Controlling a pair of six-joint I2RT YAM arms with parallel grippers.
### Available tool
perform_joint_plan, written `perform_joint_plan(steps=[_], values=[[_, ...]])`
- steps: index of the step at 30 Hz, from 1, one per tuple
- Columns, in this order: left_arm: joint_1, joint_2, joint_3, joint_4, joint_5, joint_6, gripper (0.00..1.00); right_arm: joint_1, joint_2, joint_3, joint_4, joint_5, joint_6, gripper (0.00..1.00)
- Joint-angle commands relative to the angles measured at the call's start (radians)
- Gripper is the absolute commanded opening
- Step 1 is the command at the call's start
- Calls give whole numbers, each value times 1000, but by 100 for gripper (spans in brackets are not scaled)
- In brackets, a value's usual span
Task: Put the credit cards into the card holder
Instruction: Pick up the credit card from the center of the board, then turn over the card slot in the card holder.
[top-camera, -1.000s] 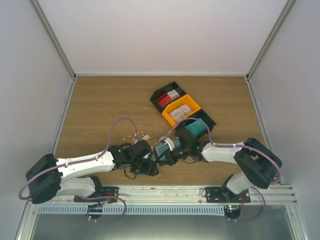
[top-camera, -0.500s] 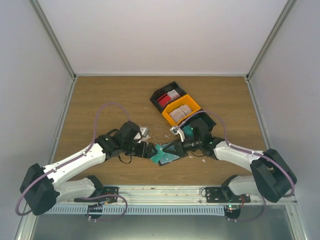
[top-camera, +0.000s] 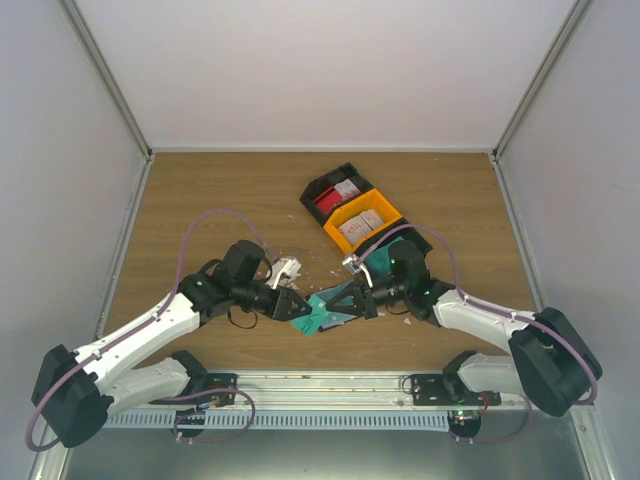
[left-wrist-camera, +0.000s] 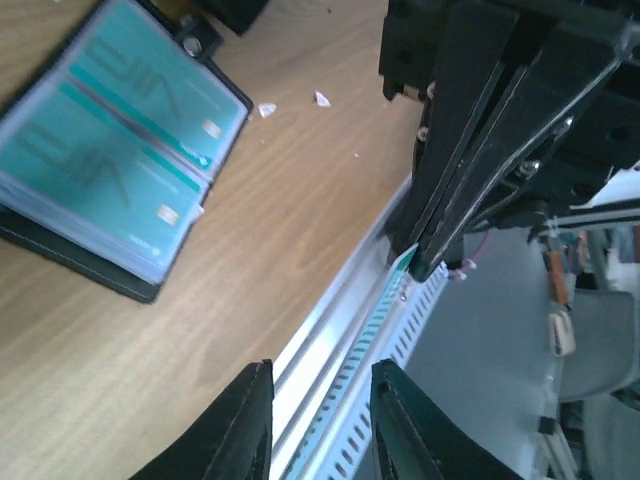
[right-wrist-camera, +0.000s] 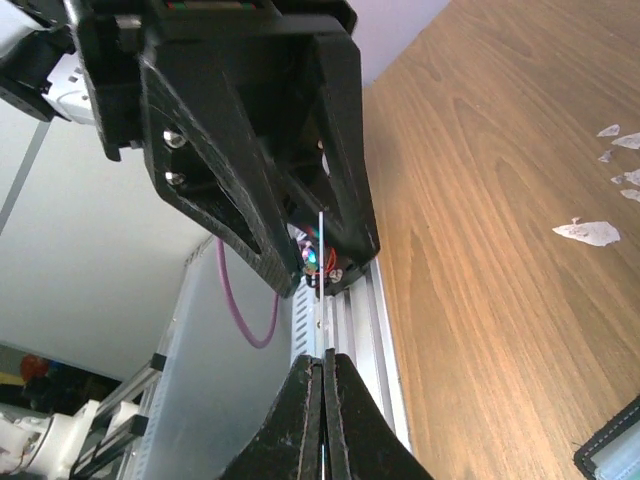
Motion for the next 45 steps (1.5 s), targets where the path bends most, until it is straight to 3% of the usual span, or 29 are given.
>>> perform_joint_plan(steps=[1, 8, 10, 12, 14, 20, 23, 28, 34, 45], values=[[7, -8, -45, 75, 123, 12, 27, -8, -9, -3, 52, -43, 22, 1], [7, -6, -49, 97, 134, 4, 0, -7, -5, 5, 13, -7, 9, 1], [7, -3, -47, 92, 102, 2, 0, -9, -5, 31, -80, 79, -31, 15], [9, 0, -44, 76, 20, -8, 0, -8, -9, 66, -191, 208, -66, 40], [12, 4, -46, 57, -115, -30, 0, -6, -6, 100, -303, 376, -94, 52], [30, 24, -91, 50, -441, -168, 0, 100, 72, 244, -603, 988, -80, 64], [38, 28, -122, 97, -477, -210, 0, 198, 195, 347, -741, 1199, -56, 66], [60, 37, -150, 127, -511, -221, 0, 313, 375, 472, -849, 1340, -9, 65], [82, 21, -177, 146, -503, -202, 0, 395, 493, 586, -939, 1416, 24, 64], [111, -2, -222, 170, -465, -193, 0, 483, 563, 677, -1030, 1467, 72, 65]])
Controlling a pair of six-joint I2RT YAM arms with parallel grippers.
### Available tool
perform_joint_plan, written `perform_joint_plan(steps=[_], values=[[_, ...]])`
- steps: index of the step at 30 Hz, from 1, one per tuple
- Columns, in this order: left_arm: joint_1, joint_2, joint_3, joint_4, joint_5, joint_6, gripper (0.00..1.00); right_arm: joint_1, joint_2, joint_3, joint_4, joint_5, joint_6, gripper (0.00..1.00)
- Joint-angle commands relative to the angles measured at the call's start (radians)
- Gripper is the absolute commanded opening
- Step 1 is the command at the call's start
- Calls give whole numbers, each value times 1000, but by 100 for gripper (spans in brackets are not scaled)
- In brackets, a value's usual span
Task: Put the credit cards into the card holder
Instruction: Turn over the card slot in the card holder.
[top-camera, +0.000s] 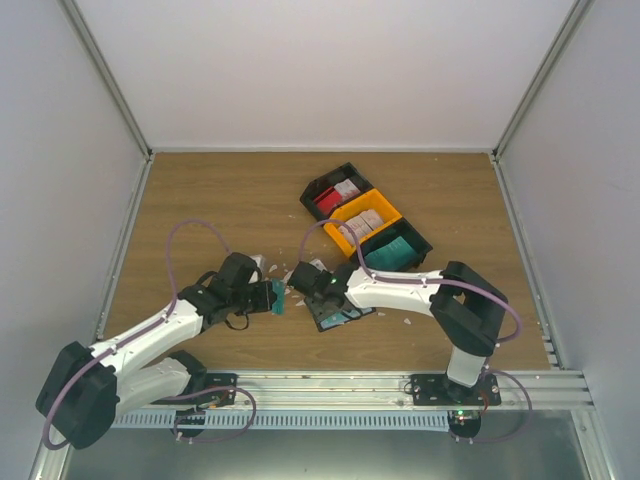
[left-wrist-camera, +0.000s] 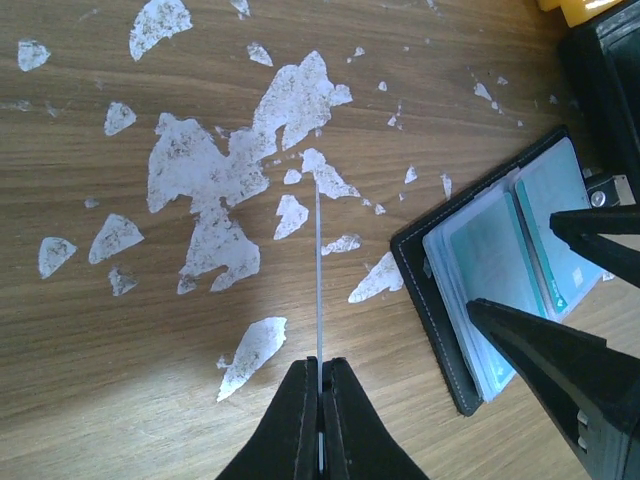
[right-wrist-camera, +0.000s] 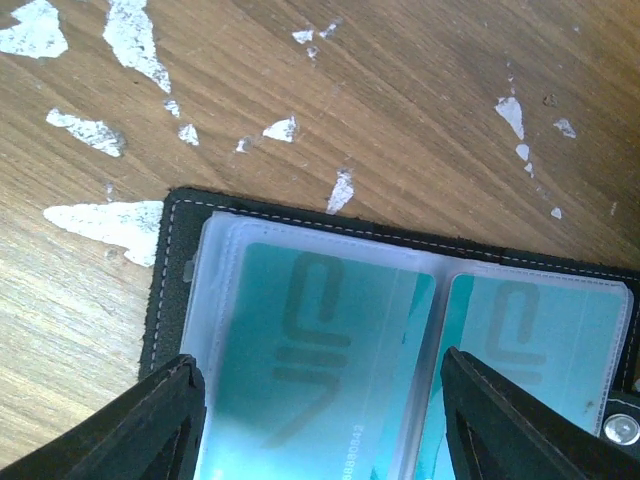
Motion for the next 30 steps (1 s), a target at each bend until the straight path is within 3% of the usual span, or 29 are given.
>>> perform_joint_plan(steps=[1, 11, 30], values=[[14, -21, -21, 59, 4, 3, 0, 33, 47, 45, -78, 74, 51, 65], [24, -15, -31, 67, 16, 2, 0, 64, 110, 74, -114, 92, 73, 62], [49, -27, -41, 65, 24, 5, 0, 80, 127, 166, -346, 313, 243, 47]])
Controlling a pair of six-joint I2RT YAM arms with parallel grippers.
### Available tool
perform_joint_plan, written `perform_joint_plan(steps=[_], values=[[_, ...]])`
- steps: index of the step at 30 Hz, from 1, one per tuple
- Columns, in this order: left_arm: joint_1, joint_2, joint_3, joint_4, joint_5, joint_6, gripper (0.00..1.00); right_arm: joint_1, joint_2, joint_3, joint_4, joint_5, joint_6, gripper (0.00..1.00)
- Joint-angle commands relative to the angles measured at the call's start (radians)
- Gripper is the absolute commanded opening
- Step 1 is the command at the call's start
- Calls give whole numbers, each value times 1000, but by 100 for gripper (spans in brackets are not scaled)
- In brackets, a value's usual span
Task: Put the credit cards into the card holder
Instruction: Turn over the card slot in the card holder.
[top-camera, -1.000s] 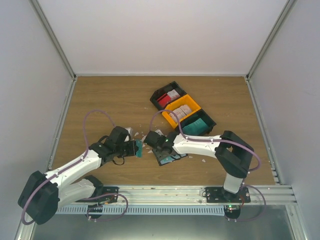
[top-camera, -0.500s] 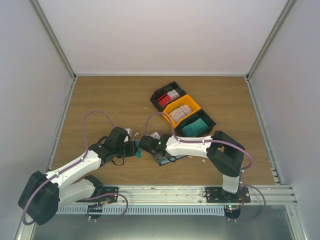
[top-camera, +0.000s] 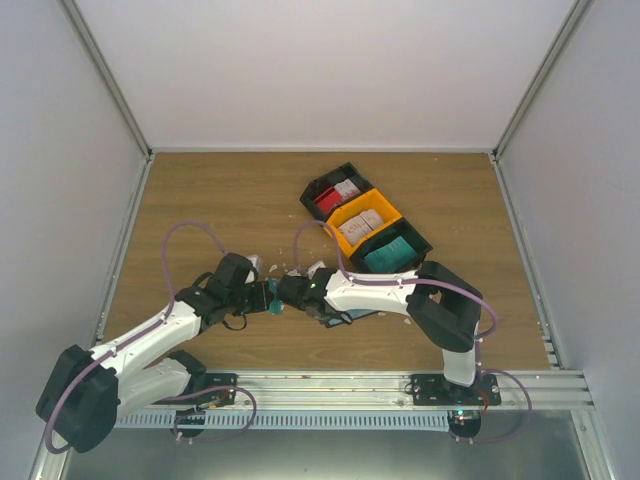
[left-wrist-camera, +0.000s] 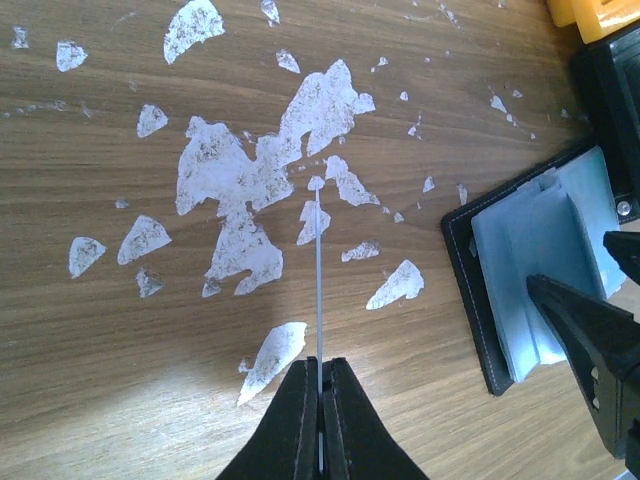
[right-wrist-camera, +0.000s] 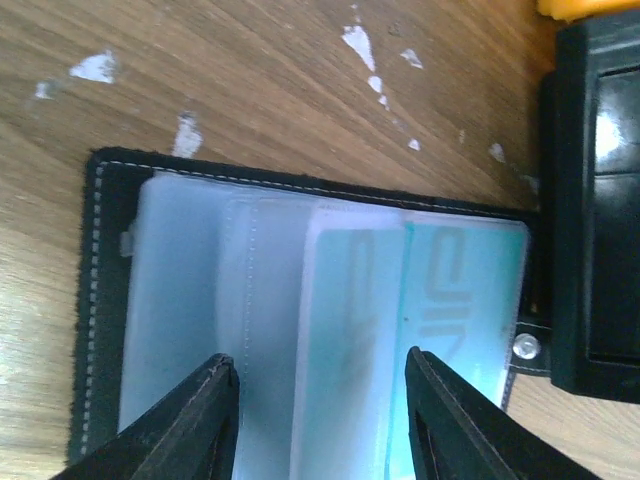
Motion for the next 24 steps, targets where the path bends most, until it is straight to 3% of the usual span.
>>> perform_joint_plan(steps=[1, 10, 16, 24], values=[[13, -10, -12, 47, 10, 4, 0, 5, -9, 21, -73, 80, 65, 47], [16, -1, -10, 56, 24, 5, 0, -1, -50, 11, -136, 136, 131, 48], [18, 15, -8, 70, 47, 8, 0, -51, -89, -60, -130, 158, 168, 62], [18, 23, 0, 94, 103, 14, 0, -126, -169, -175, -25, 116, 141, 68]])
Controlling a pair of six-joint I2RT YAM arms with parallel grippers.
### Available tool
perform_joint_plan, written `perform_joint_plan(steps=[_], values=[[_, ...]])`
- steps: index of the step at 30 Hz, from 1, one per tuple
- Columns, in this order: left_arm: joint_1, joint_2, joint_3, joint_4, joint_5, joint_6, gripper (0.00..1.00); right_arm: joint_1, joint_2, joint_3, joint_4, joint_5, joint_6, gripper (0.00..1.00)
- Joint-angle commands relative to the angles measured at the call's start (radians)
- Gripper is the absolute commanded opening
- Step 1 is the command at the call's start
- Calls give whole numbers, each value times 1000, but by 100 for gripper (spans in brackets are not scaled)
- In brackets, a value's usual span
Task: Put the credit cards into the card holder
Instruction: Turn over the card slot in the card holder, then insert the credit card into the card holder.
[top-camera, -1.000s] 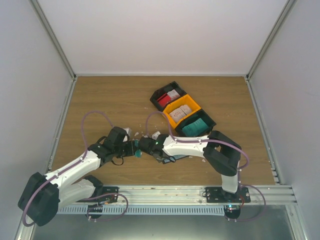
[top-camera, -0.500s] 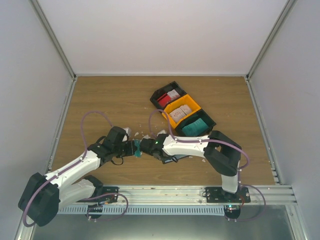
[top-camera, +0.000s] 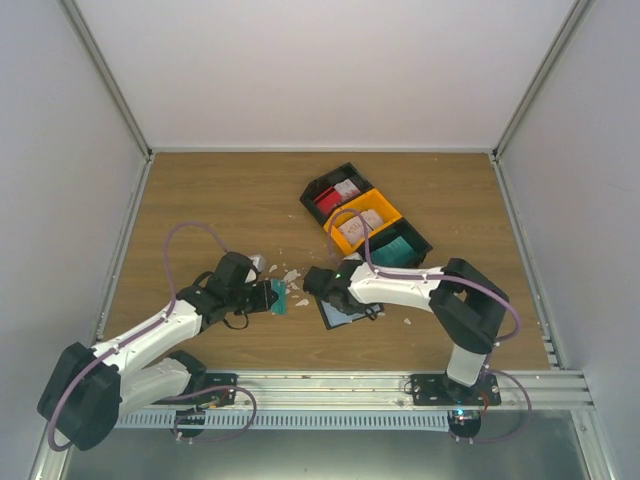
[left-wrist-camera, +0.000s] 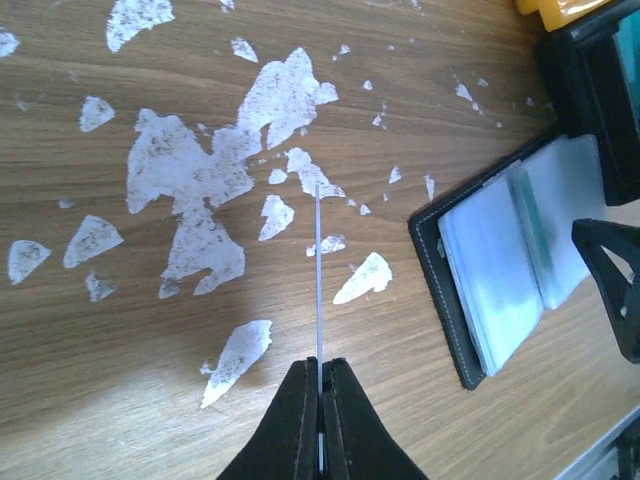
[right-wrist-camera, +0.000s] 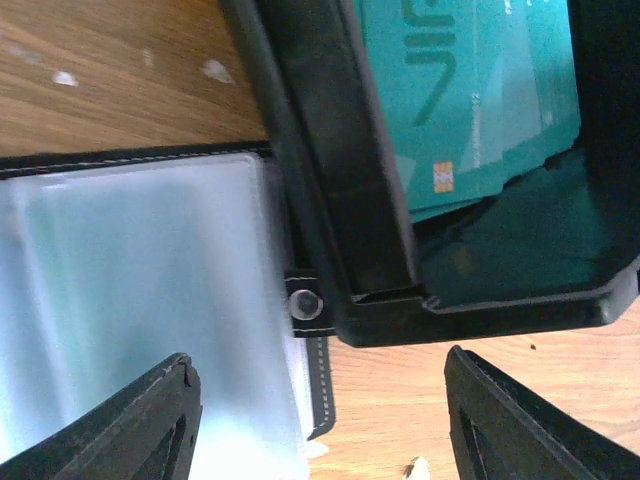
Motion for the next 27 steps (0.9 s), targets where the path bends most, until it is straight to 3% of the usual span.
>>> perform_joint_plan(steps=[1, 7, 20, 27], values=[[7, 9, 1, 70, 48, 12, 0, -31, -75, -57, 80, 2, 6, 69], [7, 27, 7, 83, 66, 6, 0, -95, -181, -160, 255, -142, -87, 70], [5, 5, -17, 250, 228, -77, 0, -355, -446, -504, 727, -604, -197, 58], [-8, 24, -81, 438, 279, -194, 0, -440, -448, -553, 768, -720, -229, 56]])
